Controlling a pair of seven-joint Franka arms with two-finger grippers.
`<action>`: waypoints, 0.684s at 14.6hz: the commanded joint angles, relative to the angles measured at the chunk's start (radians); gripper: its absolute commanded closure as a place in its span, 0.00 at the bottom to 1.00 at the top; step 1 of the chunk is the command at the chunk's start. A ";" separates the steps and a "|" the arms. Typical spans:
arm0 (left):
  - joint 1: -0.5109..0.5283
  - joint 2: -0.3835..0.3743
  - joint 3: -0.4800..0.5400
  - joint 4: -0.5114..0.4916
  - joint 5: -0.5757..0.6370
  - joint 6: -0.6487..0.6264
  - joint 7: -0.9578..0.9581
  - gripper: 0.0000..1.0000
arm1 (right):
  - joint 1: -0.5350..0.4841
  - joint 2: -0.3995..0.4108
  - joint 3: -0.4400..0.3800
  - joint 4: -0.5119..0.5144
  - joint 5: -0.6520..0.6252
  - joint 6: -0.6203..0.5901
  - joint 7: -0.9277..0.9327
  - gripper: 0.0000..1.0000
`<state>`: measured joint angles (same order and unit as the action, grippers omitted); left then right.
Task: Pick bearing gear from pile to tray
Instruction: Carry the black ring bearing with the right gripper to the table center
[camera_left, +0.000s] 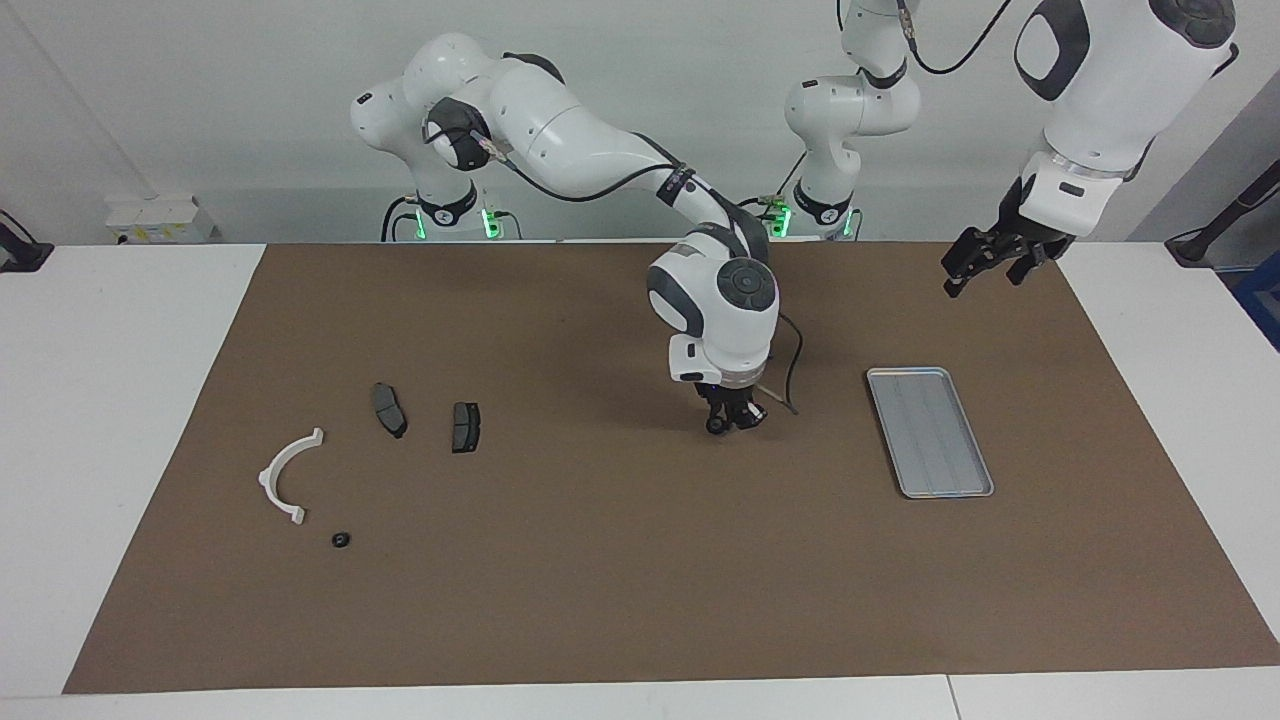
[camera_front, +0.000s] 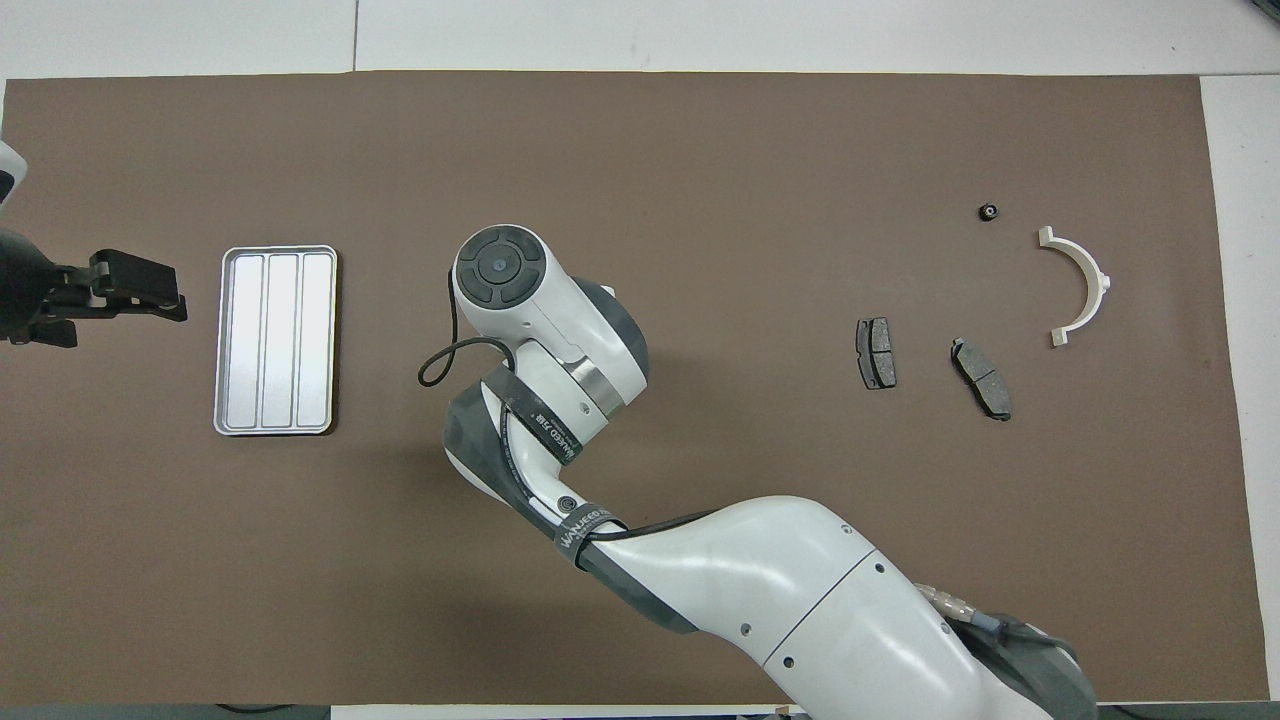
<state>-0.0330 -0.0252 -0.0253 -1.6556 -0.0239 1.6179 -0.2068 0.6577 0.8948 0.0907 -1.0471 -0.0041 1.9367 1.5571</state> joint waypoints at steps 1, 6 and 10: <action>0.005 -0.032 -0.004 -0.039 0.010 0.025 0.009 0.00 | 0.003 0.023 -0.008 0.016 0.019 0.025 0.017 1.00; 0.005 -0.032 -0.004 -0.039 0.010 0.025 0.009 0.00 | 0.002 0.030 -0.006 0.013 0.019 0.041 0.018 0.97; 0.005 -0.032 -0.004 -0.039 0.010 0.025 0.009 0.00 | -0.009 0.018 -0.006 0.016 0.019 0.025 0.011 0.18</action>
<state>-0.0330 -0.0252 -0.0253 -1.6556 -0.0239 1.6179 -0.2068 0.6574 0.9082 0.0891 -1.0459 -0.0039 1.9572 1.5584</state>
